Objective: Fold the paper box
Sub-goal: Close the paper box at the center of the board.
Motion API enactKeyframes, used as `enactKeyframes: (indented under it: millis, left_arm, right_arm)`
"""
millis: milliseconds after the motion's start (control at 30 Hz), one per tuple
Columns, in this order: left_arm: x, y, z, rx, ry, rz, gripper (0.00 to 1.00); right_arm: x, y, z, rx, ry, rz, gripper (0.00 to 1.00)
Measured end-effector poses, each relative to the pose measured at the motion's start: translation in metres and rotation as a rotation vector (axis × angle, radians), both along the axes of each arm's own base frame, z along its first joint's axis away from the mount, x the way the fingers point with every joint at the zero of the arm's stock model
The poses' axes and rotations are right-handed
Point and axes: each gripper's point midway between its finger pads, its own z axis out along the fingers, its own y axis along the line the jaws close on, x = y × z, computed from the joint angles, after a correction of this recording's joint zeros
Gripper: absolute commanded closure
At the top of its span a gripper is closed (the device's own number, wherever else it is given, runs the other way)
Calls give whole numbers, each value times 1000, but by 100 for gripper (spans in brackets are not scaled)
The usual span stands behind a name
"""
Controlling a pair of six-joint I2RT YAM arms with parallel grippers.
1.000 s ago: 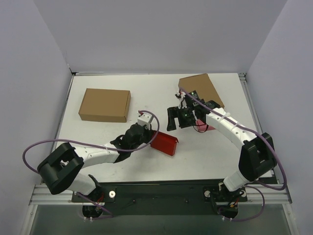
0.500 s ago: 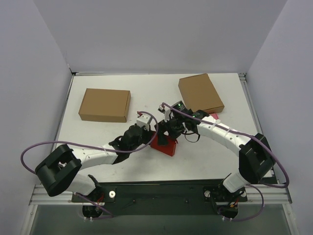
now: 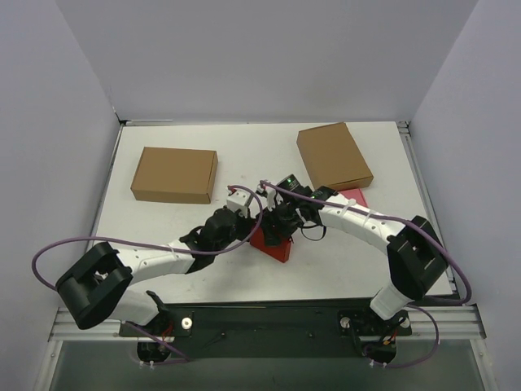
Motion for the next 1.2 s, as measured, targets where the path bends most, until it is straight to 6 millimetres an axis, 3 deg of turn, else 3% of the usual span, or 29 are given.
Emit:
enactKeyframes:
  millis: [67,200,333,500,767,1000,1200]
  left_arm:
    - [-1,1,0,2,1,-1,100]
    - [-3,1,2,4,4,-4,100]
    - [-6,3,4,5,10,-6,74]
    - [-11,16,3,16,61,-25,58]
    - [-1,40,3,-65,189,-68,58]
    - [17,7,20,-140,233,-186,58]
    - [30,-6,23,-153,241,-220,62]
  right_arm:
    - [0,-1,-4,-15,-1,3,60]
    - [2,-4,-8,-45,-17,-2,67]
    - [5,-6,-9,-64,-36,-4,67]
    - [7,-12,-7,-105,-87,4,67]
    - [21,-26,-6,-166,-162,0,67]
    - [23,-28,-6,-182,-180,10,67]
    - [24,-28,-7,-185,-183,16,67]
